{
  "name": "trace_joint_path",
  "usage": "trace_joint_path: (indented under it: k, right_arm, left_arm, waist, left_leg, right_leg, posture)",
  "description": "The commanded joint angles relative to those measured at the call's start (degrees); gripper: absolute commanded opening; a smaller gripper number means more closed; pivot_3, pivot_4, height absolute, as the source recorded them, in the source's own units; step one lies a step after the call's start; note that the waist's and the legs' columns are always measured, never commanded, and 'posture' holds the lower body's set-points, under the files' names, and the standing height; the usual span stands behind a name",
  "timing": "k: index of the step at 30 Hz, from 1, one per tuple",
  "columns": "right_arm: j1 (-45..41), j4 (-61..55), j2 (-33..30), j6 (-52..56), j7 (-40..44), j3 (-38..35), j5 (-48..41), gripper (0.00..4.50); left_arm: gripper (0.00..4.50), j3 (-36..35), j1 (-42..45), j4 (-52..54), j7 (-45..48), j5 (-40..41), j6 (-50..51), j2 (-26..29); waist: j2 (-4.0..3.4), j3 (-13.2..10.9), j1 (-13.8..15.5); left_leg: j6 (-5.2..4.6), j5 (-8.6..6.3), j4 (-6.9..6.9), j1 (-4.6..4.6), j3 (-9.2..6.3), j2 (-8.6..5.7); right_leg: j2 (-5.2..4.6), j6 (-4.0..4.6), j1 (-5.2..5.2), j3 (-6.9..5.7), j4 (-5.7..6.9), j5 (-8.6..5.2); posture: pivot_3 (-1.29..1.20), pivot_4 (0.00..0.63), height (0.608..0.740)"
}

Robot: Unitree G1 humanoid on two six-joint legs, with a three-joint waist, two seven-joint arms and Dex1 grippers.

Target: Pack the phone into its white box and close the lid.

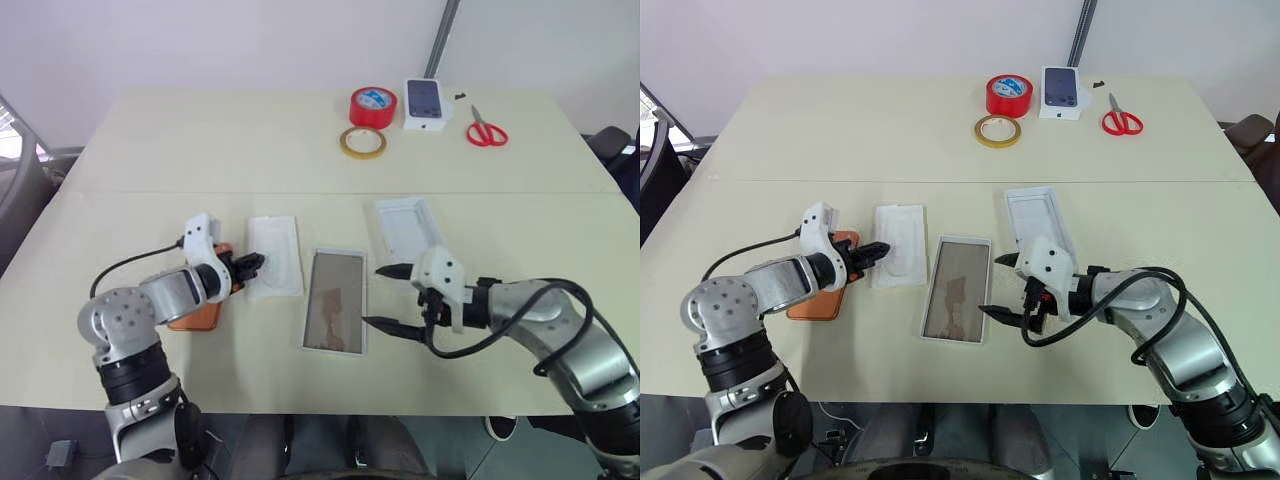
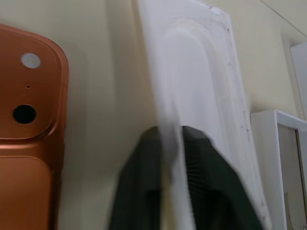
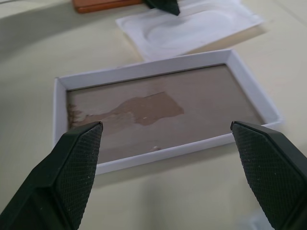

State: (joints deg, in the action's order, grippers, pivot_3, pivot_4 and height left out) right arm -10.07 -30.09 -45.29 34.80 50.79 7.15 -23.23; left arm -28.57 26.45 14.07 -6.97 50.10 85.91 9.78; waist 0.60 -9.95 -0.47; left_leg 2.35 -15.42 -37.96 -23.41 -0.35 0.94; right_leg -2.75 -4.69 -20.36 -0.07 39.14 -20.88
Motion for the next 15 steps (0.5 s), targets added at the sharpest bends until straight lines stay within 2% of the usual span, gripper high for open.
trace_joint_path:
  k: [1, 9, 15]
  right_arm:
    - [-1.9, -4.6, -0.8, 2.0, 0.0, 1.9, 0.2, 4.50]
    - [-7.3, -10.0, -0.3, 11.8, -2.3, 11.8, 2.0, 4.50]
    - [-9.3, -8.0, 0.7, 14.7, -3.2, 18.5, 5.2, 4.50]
  left_arm:
    - [0.03, -1.0, 1.1, 1.0, -0.1, -0.8, -0.2, -0.4]
    - [0.03, -6.7, 4.9, 0.7, 0.4, 1.5, -1.8, -4.7]
    - [0.03, -6.8, 5.6, 0.1, 2.1, 1.6, -2.4, -2.5]
  waist:
    - [0.00, 0.0, -0.1]
    - [0.09, 0.0, 0.0]
    - [0.12, 0.0, -0.1]
  left_leg:
    - [0.00, 0.00, 0.00, 0.00, 0.00, 0.00]
    - [0.10, 0.05, 0.00, -0.01, -0.02, 0.00]
    - [0.12, 0.06, 0.00, -0.01, -0.03, 0.00]
  right_leg:
    - [0.00, 0.00, 0.00, 0.00, 0.00, 0.00]
    - [0.00, 0.00, -0.01, -0.01, 0.00, 0.00]
    - [0.00, 0.00, -0.03, -0.01, 0.00, 0.00]
  posture:
    - [0.00, 0.150, 0.740]
    - [0.00, 0.150, 0.740]
    - [0.00, 0.150, 0.740]
